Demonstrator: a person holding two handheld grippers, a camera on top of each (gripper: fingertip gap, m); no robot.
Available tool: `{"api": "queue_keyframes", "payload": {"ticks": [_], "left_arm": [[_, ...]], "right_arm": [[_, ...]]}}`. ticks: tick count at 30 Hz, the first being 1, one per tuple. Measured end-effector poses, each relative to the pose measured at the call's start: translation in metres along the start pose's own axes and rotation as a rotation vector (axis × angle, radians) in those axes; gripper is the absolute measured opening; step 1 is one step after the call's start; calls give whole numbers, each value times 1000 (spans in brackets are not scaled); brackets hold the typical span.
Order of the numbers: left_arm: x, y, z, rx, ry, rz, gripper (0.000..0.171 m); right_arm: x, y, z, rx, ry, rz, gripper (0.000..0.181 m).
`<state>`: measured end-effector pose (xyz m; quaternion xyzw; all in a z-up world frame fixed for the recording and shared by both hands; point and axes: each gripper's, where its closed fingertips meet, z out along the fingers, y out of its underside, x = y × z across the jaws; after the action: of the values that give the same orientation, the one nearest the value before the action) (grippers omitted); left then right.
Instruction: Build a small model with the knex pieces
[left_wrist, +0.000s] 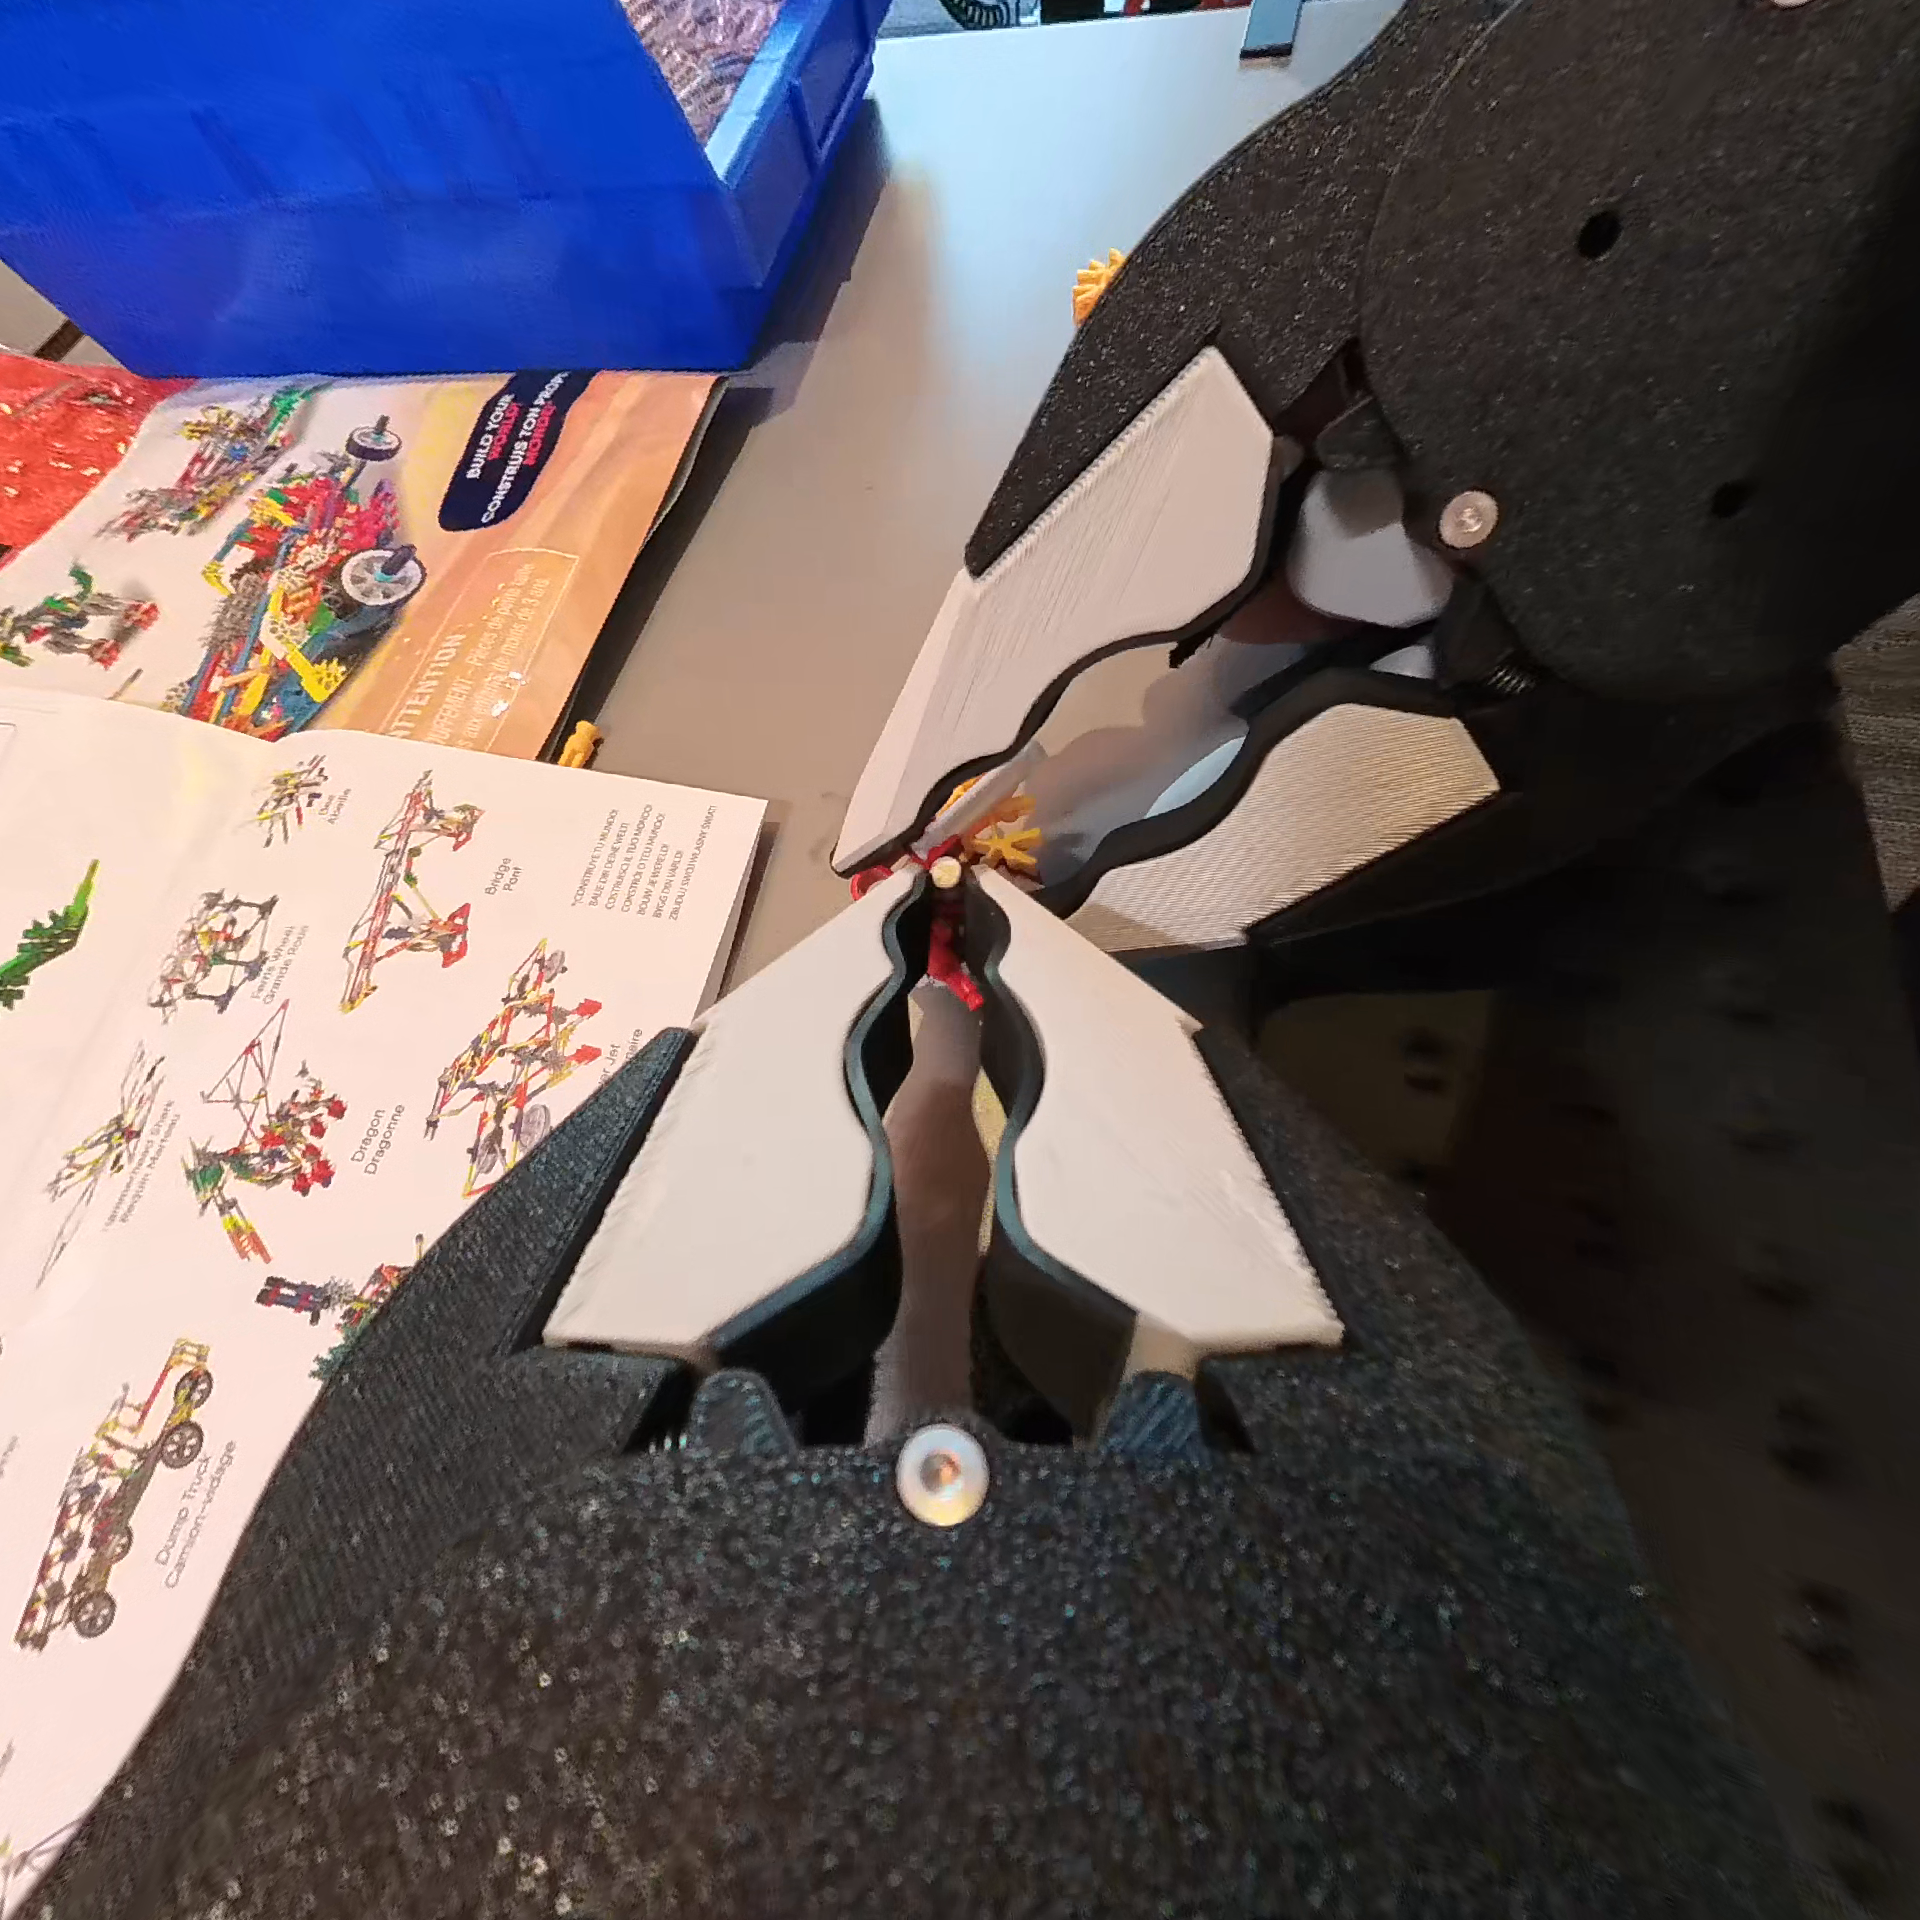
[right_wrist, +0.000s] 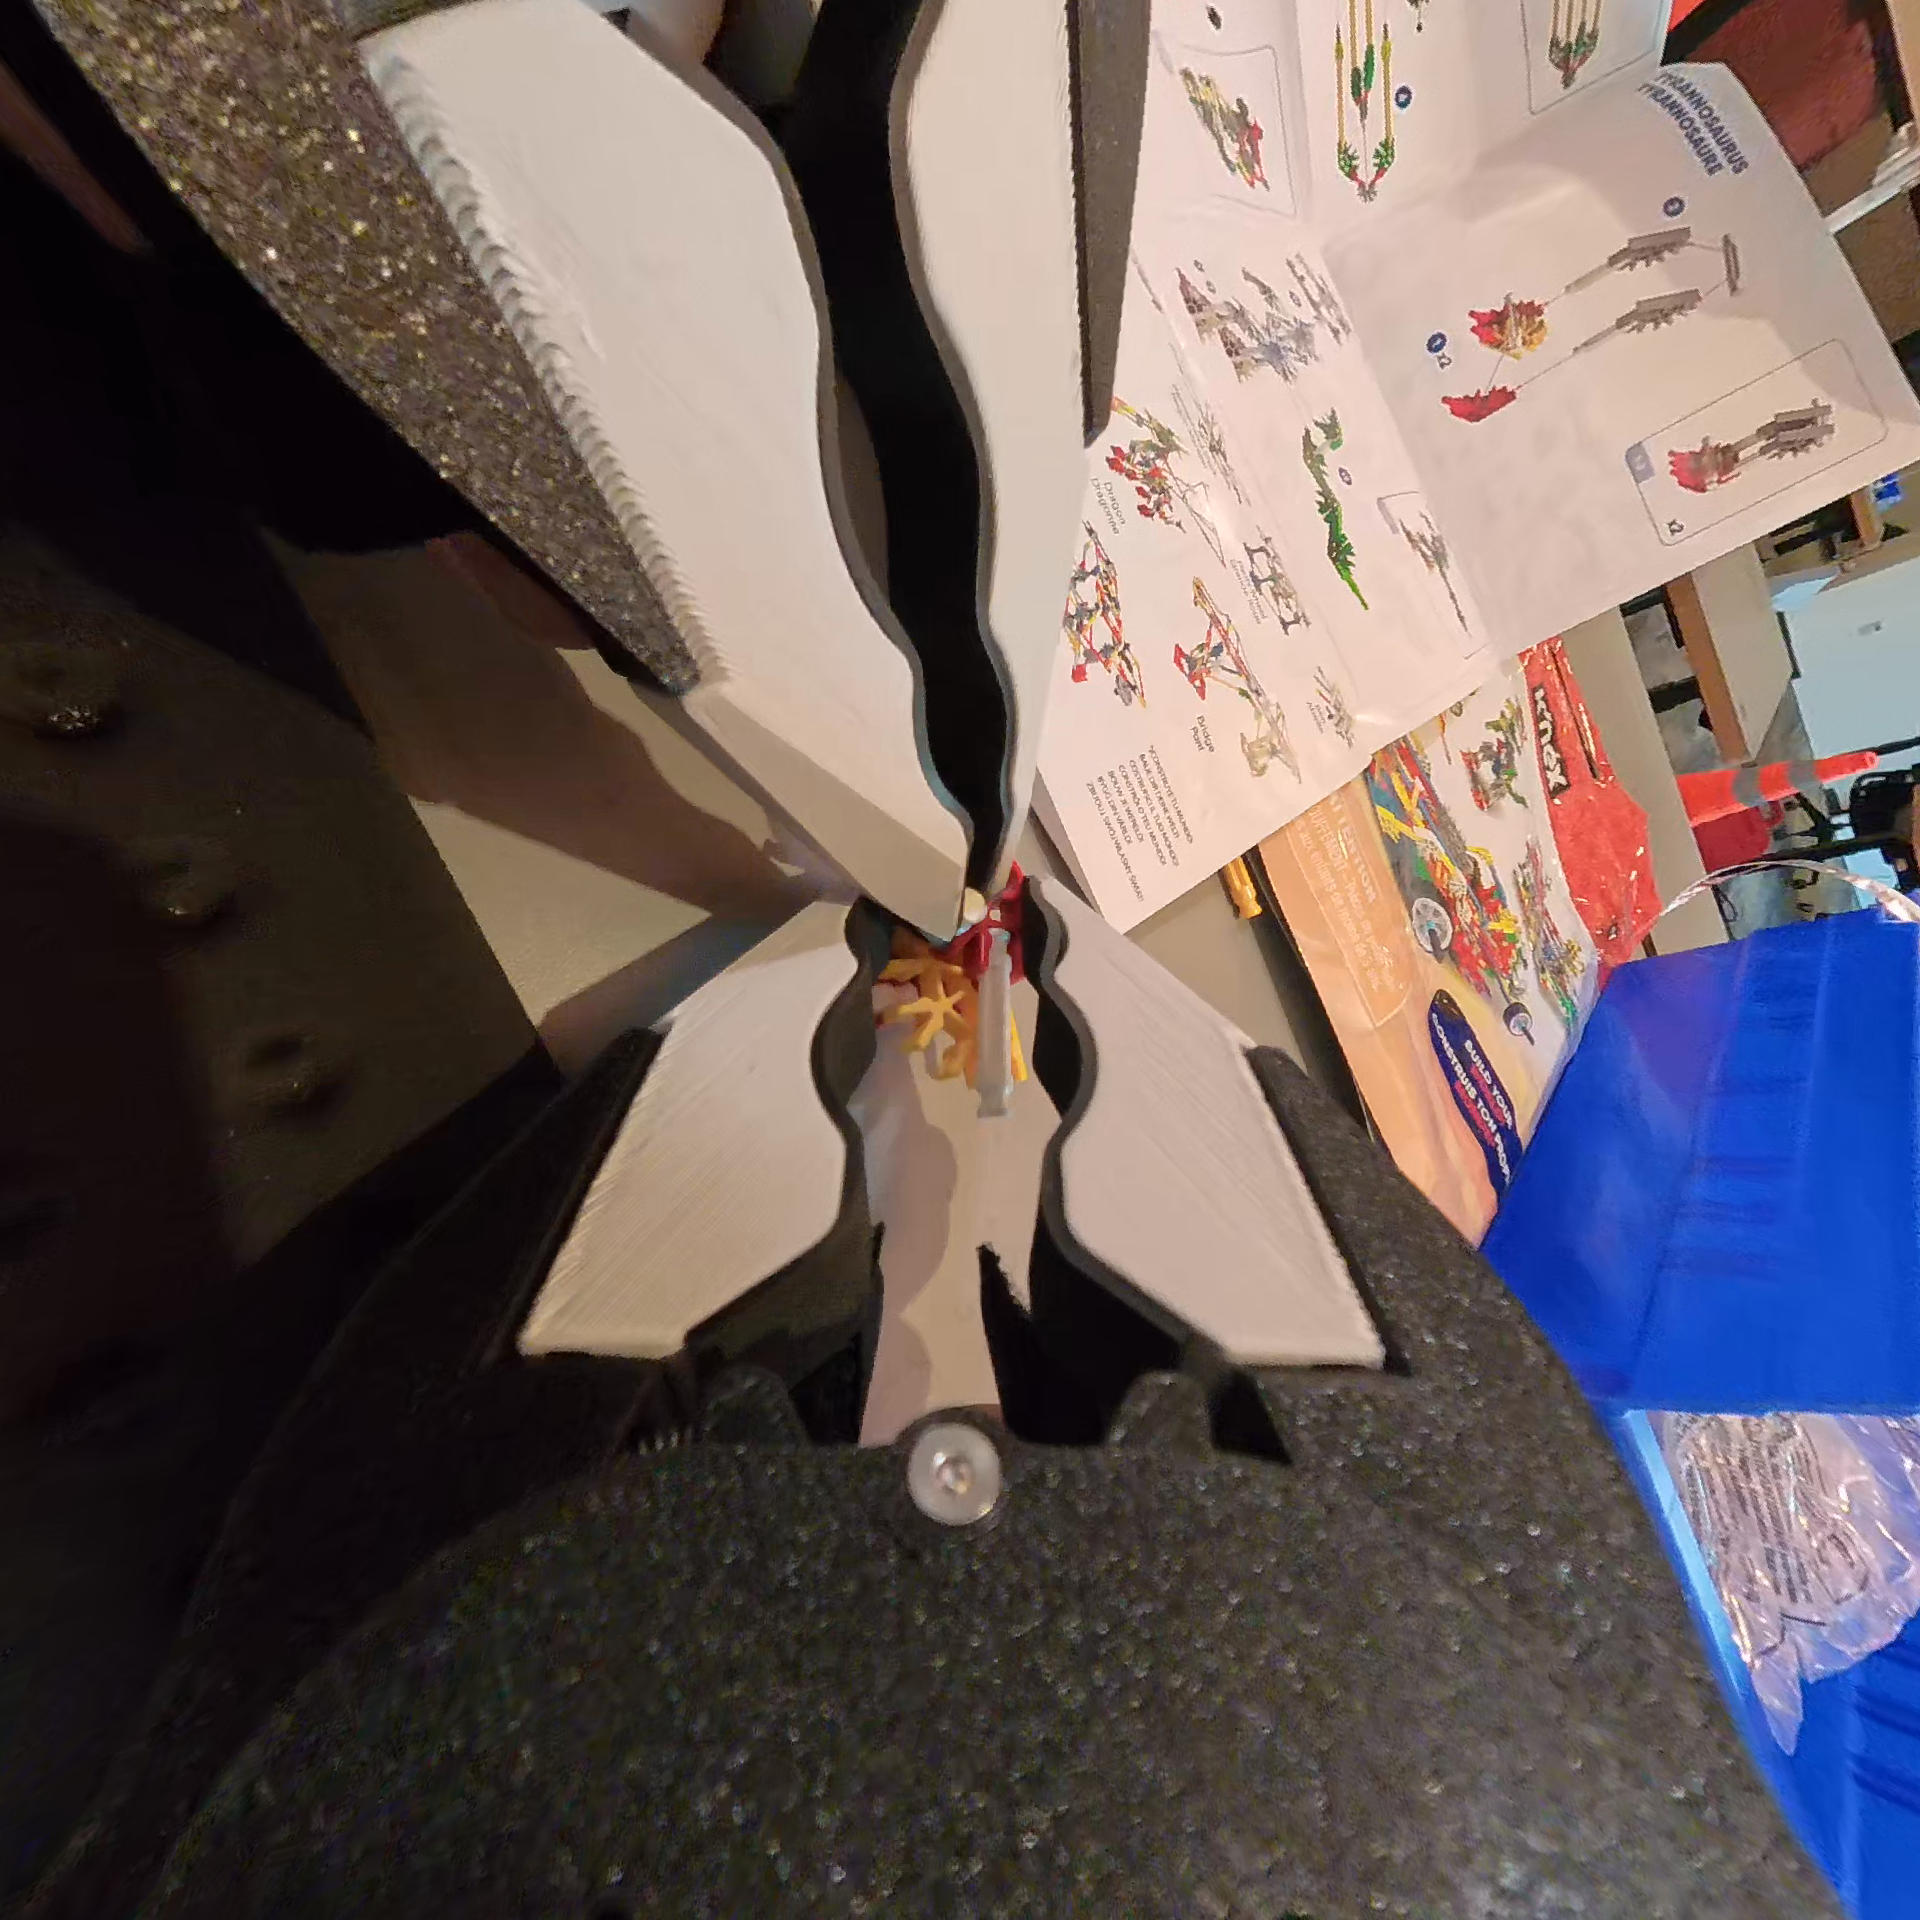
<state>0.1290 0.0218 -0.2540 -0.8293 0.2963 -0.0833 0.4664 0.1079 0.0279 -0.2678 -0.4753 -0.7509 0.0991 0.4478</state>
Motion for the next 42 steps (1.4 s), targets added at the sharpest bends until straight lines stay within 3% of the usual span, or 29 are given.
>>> {"api": "queue_keyframes", "payload": {"ticks": [4,9,12,20,23,27,29,34,36,39,42], "left_arm": [[-1,1,-1,-4,6,-19,2],[-7,2,-3,2,-4,-83,18],[-2,3,-1,-14,27,-64,8],[-2,8,2,-49,72,-119,3],[-5,8,3,-49,56,-126,3],[-7,7,4,-50,10,-87,2],[-6,6,5,-50,21,-83,1],[-4,6,9,-63,10,-22,1],[-4,5,9,-61,11,-9,1],[-3,4,10,-61,-1,30,1],[-1,3,11,-52,-5,60,0]], "right_arm": [[0,0,-1,2,5,-6,23],[-1,-1,-3,20,-24,11,24],[-2,-1,-3,20,-47,22,24],[-4,-2,-5,47,-102,59,25],[-5,-4,-8,74,-151,98,15],[-1,-2,-7,77,-202,151,21],[7,0,-10,94,-213,174,38],[10,11,-15,105,-398,304,51],[3,13,-14,93,-481,305,51],[-2,13,-10,84,-492,225,50],[-10,15,-6,83,-588,260,40]]}}
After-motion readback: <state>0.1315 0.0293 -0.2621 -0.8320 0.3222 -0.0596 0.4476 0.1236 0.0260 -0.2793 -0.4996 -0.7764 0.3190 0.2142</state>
